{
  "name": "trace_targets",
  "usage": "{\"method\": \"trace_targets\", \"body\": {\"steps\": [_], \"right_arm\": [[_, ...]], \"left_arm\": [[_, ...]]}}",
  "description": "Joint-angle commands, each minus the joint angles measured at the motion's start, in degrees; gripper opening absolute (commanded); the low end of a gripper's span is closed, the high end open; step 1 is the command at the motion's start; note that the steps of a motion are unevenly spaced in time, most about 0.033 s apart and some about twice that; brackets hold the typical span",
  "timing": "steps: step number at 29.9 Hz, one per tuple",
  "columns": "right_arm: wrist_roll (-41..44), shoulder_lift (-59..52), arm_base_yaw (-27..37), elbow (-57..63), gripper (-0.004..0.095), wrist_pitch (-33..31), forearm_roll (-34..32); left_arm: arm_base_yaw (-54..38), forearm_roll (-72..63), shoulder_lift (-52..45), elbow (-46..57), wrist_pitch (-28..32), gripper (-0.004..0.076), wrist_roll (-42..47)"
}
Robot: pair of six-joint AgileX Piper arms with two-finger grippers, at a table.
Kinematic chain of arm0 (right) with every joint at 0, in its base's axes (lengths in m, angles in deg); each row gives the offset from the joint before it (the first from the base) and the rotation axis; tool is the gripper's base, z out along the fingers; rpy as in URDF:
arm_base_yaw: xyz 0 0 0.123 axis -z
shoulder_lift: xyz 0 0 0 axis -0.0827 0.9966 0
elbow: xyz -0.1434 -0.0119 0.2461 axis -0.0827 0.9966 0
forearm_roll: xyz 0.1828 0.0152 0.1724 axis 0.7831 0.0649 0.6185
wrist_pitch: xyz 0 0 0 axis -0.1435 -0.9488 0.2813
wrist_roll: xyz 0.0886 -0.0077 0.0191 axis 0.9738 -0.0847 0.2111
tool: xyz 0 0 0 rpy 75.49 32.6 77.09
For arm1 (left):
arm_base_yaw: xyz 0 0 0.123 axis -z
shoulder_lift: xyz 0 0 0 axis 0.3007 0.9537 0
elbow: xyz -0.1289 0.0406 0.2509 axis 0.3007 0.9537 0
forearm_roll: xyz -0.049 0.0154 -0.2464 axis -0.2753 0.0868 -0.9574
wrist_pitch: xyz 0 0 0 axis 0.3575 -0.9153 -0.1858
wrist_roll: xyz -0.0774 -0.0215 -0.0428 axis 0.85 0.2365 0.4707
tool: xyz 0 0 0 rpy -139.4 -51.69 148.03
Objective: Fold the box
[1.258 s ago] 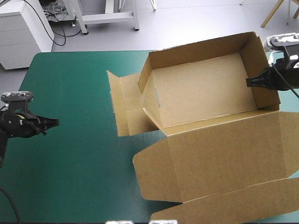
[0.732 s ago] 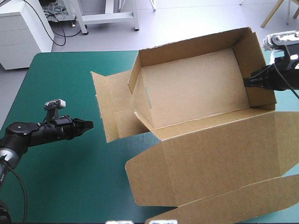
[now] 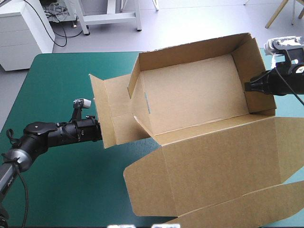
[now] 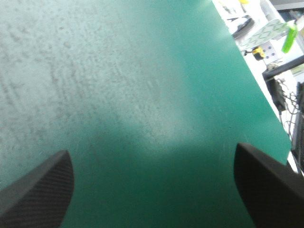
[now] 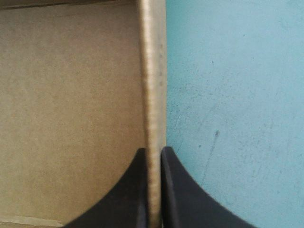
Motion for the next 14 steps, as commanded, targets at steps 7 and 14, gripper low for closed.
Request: {"method": "trace_targets", "body": {"steps": [7,14], "right_arm": [[-0.6,-1.7,0.4,-1.2,-0.0019,3.2,3.2],[0.9,-1.7,-1.5,-1.2,-0.0016,6.6,2.0]], "left_arm": [[0.4,-14.2,-1.5,-5.8,-15.4,0.0664,-2.2],[0.4,-15.2,-1.5,-11.7,-18.9,0.0664,-1.5]]}}
